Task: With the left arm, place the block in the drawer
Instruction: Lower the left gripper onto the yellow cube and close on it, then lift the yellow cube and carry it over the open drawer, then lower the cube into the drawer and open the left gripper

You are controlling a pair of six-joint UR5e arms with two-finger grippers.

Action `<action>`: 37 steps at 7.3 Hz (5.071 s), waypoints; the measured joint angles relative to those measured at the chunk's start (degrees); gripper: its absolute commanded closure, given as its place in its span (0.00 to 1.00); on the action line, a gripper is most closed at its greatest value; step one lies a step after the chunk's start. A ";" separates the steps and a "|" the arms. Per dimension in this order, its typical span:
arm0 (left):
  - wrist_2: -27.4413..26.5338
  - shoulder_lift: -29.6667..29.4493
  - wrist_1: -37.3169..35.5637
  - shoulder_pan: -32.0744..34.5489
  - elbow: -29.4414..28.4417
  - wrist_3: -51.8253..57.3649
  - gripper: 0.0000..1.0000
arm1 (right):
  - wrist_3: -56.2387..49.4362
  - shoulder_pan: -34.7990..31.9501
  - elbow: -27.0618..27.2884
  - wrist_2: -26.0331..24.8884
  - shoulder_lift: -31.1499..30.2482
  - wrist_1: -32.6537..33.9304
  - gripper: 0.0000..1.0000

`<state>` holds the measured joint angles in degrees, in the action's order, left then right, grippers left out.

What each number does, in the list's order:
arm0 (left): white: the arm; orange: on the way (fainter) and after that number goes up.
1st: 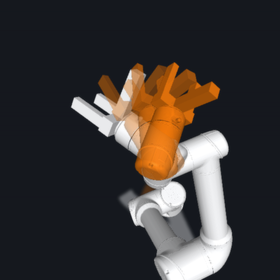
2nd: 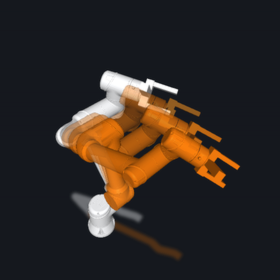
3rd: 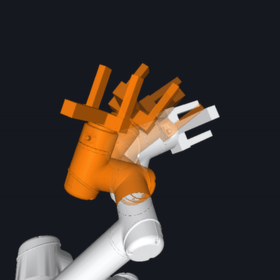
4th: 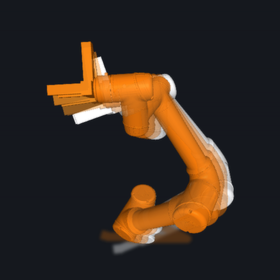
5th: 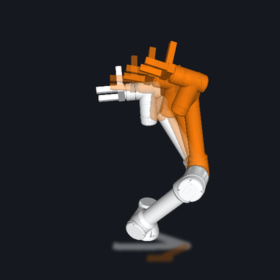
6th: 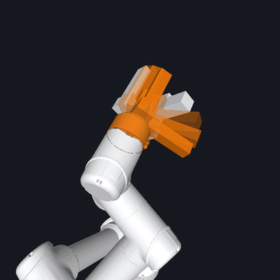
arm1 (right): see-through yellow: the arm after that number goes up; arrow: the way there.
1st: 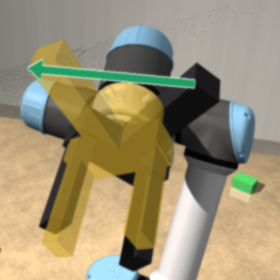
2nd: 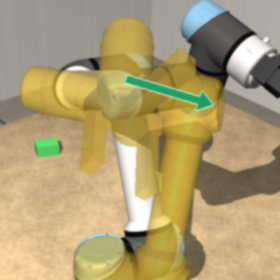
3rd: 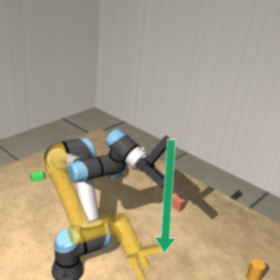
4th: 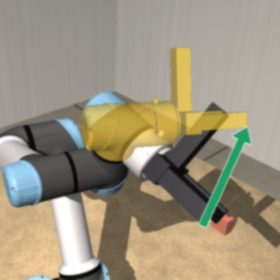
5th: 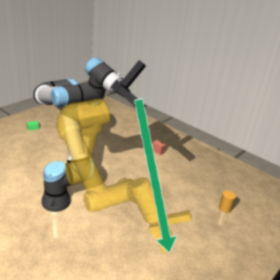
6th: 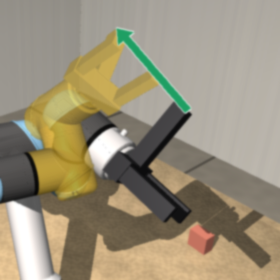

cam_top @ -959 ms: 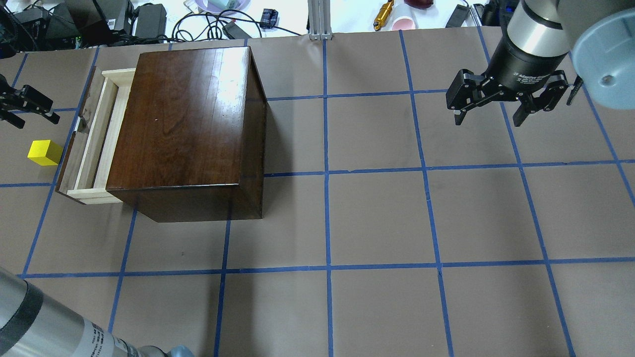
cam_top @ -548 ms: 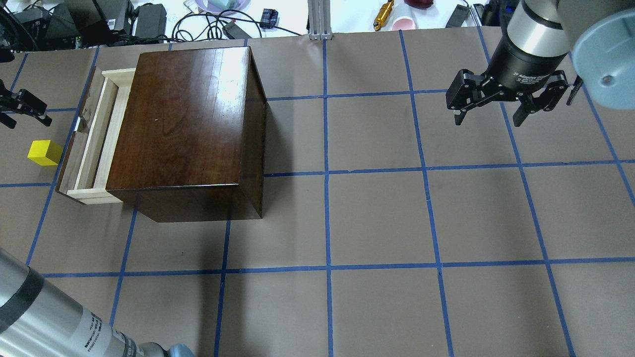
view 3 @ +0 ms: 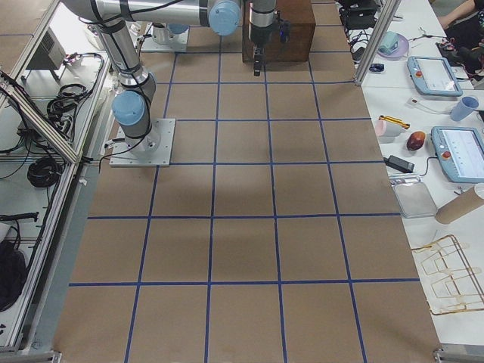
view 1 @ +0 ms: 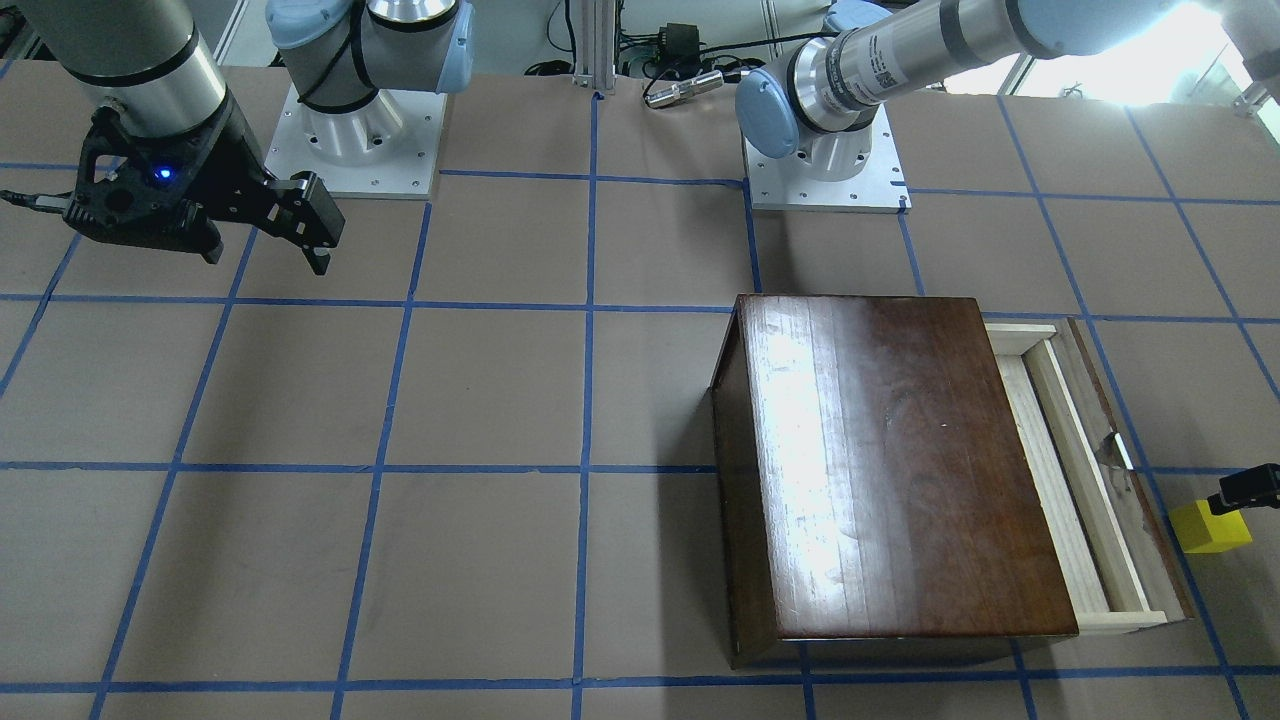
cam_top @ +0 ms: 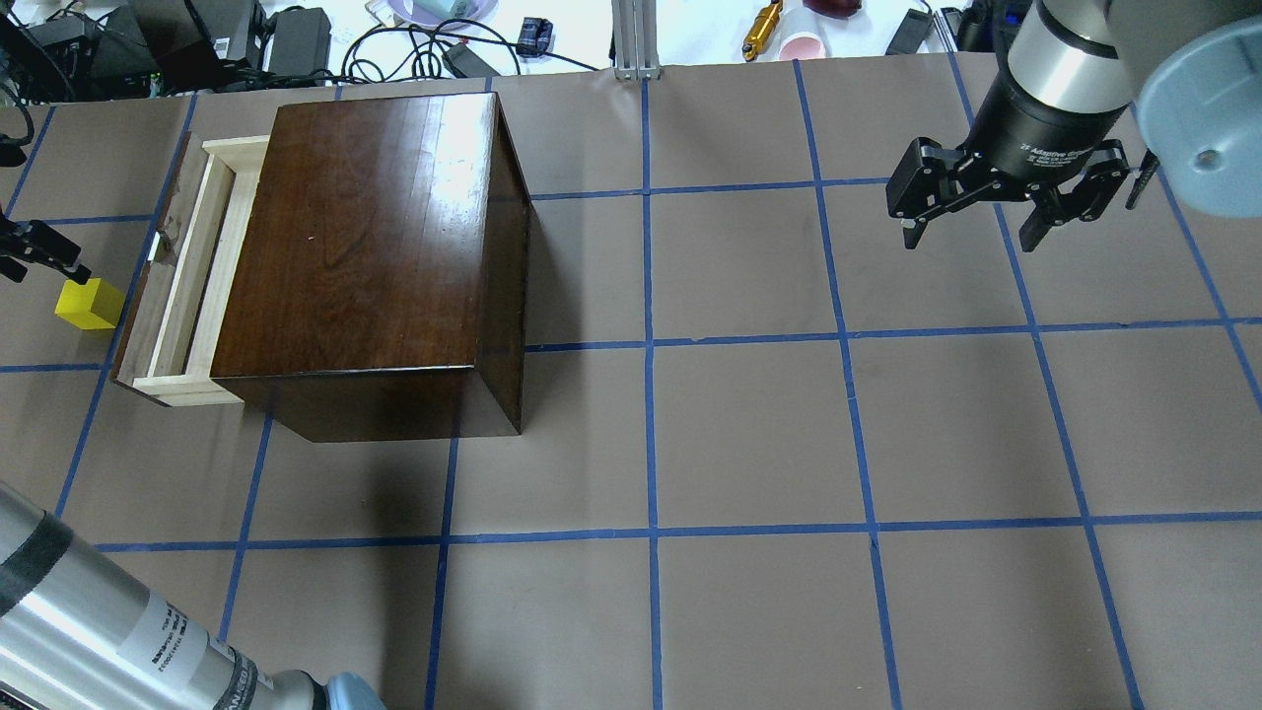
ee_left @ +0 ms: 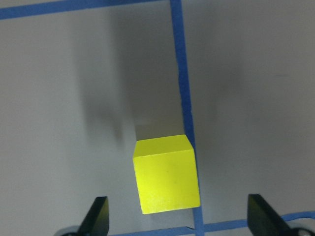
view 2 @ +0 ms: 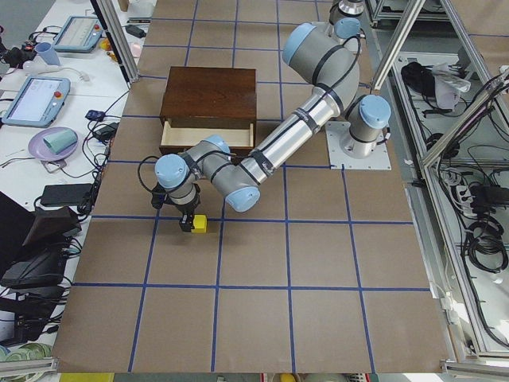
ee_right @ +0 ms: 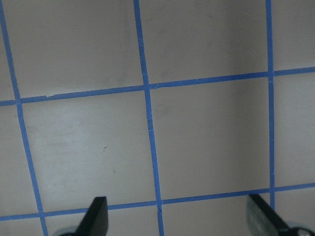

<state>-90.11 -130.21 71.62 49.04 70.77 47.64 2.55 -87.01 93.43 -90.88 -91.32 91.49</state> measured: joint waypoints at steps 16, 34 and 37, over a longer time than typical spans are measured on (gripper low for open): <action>-0.20 2.56 2.89 -0.43 0.94 0.48 0.74 | 0.00 0.00 0.00 -0.02 0.00 0.00 0.00; 3.91 19.19 11.94 17.14 12.77 -26.65 0.77 | 0.00 0.00 0.00 0.00 0.00 0.00 0.00; 4.00 18.01 10.47 17.14 13.71 -26.07 0.63 | 0.00 0.00 0.00 0.00 0.00 0.00 0.00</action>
<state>-86.11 -112.19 82.09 66.18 84.48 21.57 2.55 -87.01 93.43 -90.88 -91.32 91.49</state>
